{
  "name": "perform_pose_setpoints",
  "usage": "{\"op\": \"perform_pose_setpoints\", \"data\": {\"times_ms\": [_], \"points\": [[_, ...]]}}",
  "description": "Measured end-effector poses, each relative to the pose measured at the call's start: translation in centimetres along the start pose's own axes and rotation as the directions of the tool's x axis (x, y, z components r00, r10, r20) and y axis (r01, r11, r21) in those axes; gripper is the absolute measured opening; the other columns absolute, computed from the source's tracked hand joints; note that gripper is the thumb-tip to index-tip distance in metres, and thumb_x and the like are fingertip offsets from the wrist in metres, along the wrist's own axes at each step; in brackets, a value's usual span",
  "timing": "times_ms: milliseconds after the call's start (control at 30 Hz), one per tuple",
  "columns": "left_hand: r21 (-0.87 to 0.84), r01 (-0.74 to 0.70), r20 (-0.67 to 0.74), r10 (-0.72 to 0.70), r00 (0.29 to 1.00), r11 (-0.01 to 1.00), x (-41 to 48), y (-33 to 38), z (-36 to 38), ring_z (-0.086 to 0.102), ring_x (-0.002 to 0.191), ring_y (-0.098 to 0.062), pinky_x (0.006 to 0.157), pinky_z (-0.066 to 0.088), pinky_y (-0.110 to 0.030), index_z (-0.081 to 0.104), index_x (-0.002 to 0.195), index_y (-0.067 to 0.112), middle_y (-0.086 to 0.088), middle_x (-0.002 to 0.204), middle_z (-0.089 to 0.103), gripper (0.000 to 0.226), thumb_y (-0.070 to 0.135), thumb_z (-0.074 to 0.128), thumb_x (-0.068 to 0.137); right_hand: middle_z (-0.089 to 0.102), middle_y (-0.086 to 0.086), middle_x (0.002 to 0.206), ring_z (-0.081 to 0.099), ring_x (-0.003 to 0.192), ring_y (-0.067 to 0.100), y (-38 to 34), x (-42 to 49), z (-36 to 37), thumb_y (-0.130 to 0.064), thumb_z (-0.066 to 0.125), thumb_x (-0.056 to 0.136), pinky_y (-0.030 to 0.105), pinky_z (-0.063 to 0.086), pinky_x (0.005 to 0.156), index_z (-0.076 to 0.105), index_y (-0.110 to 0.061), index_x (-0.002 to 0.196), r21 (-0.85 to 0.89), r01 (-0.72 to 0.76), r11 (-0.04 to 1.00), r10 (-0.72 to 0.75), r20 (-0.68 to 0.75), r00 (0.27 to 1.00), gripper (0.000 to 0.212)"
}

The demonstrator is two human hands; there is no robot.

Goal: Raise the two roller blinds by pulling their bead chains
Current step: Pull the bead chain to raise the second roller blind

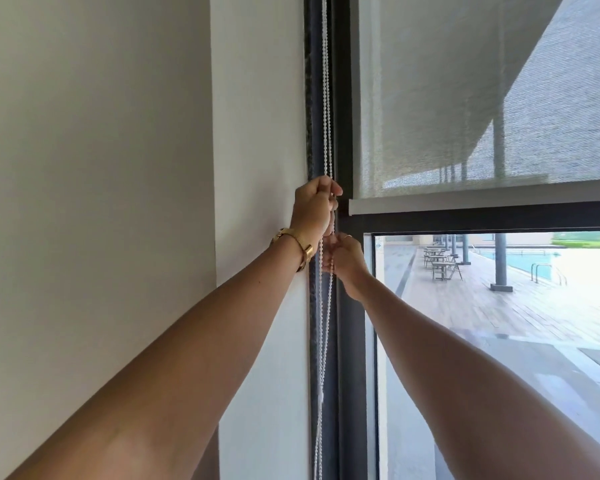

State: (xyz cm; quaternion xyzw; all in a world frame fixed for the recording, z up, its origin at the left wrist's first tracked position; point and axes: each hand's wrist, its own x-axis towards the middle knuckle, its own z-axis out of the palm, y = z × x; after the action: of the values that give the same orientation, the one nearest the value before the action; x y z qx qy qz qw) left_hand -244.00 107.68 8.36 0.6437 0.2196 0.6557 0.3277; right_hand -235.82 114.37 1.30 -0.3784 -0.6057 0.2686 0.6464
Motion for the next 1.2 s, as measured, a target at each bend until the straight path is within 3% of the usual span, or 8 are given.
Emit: {"op": "perform_pose_setpoints", "data": {"times_ms": [167, 367, 533, 767, 900, 1067, 1200], "points": [[-0.009, 0.019, -0.058, -0.019, 0.998, 1.000, 0.7, -0.1, -0.7, 0.020, 0.030, -0.005, 0.035, 0.018, -0.011, 0.045, 0.066, 0.015, 0.007, 0.043, 0.031, 0.038, 0.013, 0.027, 0.099, 0.044, 0.000, 0.063, 0.041, 0.057, 0.014, 2.0, -1.8, -1.1, 0.007, 0.029, 0.085, 0.028, 0.041, 0.046, 0.046, -0.018, 0.066, -0.174, 0.100, 0.980, -0.118, -0.095, 0.988, 0.035], [-0.048, -0.019, -0.032, 0.018, 0.999, 0.999, 1.5, 1.6, -0.3, 0.021, 0.032, -0.006, 0.036, 0.017, -0.013, 0.043, 0.064, 0.016, 0.012, 0.037, 0.033, 0.039, 0.013, 0.027, 0.099, 0.041, 0.003, 0.059, 0.041, 0.049, 0.017, 4.0, -3.3, -2.2, 0.011, 0.028, 0.081, 0.038, 0.044, 0.053, 0.042, -0.014, 0.064, -0.229, 0.069, 0.971, -0.104, -0.147, 0.984, 0.033], [-0.039, -0.048, -0.018, 0.047, 0.999, 0.998, 1.8, 1.9, -0.2, 0.020, 0.032, -0.007, 0.037, 0.016, -0.013, 0.041, 0.062, 0.016, 0.013, 0.036, 0.034, 0.039, 0.001, 0.022, 0.092, 0.042, 0.005, 0.062, 0.041, 0.055, 0.018, 4.5, -3.5, -2.1, 0.012, 0.026, 0.079, 0.029, 0.041, 0.044, 0.043, -0.013, 0.066, -0.203, 0.060, 0.977, -0.092, -0.152, 0.984, 0.033], [-0.080, 0.008, -0.008, -0.008, 1.000, 0.997, 1.0, 0.3, -0.8, 0.020, 0.033, -0.006, 0.037, 0.017, -0.013, 0.043, 0.066, 0.017, 0.012, 0.039, 0.032, 0.037, 0.013, 0.026, 0.099, 0.044, 0.005, 0.059, 0.040, 0.049, 0.014, 2.9, -3.1, -2.2, 0.012, 0.020, 0.083, 0.026, 0.037, 0.042, 0.049, -0.013, 0.071, -0.131, 0.024, 0.991, -0.032, -0.065, 0.997, 0.040], [-0.081, 0.005, 0.004, -0.005, 1.000, 0.997, 0.7, 0.7, -1.0, 0.020, 0.032, -0.005, 0.036, 0.018, -0.012, 0.043, 0.067, 0.017, 0.013, 0.038, 0.033, 0.037, 0.013, 0.025, 0.099, 0.049, 0.007, 0.063, 0.042, 0.052, 0.014, 3.1, -3.2, -2.2, 0.004, 0.024, 0.091, 0.026, 0.036, 0.047, 0.053, -0.011, 0.079, -0.113, -0.003, 0.994, 0.001, -0.022, 1.000, 0.034], [-0.043, 0.005, 0.013, -0.004, 1.000, 0.999, 0.1, -0.1, -1.2, 0.021, 0.032, -0.005, 0.036, 0.018, -0.012, 0.042, 0.065, 0.017, 0.013, 0.038, 0.032, 0.038, 0.008, 0.024, 0.096, 0.053, 0.007, 0.070, 0.047, 0.062, 0.017, 4.3, -4.7, -2.3, -0.011, 0.034, 0.099, 0.028, 0.039, 0.057, 0.053, -0.002, 0.104, -0.111, -0.045, 0.993, 0.048, 0.017, 0.999, 0.022], [-0.055, 0.010, 0.013, -0.009, 1.000, 0.998, -0.2, 0.1, -1.0, 0.020, 0.034, -0.006, 0.038, 0.017, -0.011, 0.043, 0.060, 0.018, 0.012, 0.038, 0.032, 0.041, 0.008, 0.025, 0.095, 0.053, 0.007, 0.071, 0.047, 0.063, 0.017, 5.2, -6.0, -2.7, -0.015, 0.036, 0.100, 0.027, 0.040, 0.057, 0.051, -0.002, 0.108, -0.115, -0.074, 0.991, 0.074, 0.003, 0.997, 0.022]]}}
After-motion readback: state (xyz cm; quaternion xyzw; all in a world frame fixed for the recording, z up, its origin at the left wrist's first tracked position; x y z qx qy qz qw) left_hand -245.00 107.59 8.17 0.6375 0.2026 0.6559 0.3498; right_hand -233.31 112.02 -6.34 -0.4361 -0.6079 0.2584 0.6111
